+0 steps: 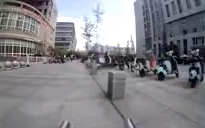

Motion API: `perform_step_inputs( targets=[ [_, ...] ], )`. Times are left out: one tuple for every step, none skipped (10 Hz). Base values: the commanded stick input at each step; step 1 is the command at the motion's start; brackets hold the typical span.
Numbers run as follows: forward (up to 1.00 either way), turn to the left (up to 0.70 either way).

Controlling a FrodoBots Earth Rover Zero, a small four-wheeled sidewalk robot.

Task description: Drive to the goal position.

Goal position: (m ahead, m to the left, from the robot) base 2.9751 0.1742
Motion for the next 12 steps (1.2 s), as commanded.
perform_step_inputs(
  targets=[
    [0.00, 0.00],
    [0.00, 0.00],
    [0.00, -0.08],
    [0.00, -0.29],
    [0.00, -0.45],
    [0.00, -0.45],
    [0.00, -0.45],
    [0.00, -0.45],
    [0.00, -0.45],
    [0.00, -0.45],
    [0.00, -0.45],
    [0.00, -0.45]
  ],
)
